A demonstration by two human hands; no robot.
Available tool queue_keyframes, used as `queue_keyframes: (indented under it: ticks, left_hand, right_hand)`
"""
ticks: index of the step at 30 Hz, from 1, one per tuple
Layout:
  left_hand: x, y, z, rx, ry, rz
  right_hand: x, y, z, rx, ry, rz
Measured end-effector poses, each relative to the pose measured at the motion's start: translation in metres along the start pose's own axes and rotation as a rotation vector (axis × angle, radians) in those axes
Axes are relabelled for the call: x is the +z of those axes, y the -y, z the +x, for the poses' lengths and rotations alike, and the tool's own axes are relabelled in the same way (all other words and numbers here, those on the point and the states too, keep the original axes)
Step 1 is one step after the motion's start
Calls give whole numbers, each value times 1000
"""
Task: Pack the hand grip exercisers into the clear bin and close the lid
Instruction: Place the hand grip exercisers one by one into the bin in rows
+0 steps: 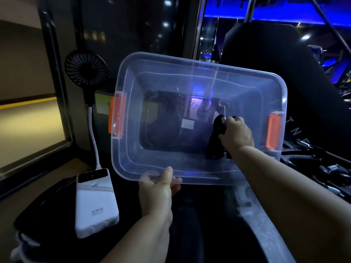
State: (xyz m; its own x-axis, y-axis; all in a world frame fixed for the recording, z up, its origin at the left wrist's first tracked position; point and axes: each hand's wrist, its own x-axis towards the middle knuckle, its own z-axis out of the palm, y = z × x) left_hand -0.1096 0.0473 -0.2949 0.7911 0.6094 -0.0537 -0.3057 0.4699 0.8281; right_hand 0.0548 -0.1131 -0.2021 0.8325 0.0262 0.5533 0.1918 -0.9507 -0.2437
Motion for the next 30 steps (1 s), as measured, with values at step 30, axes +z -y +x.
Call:
queue_keyframes:
  ticks: [30]
  left_hand:
    - [0,-1,2,2,-23,26]
  right_hand:
    - [-31,-14,-32,0,-25,18]
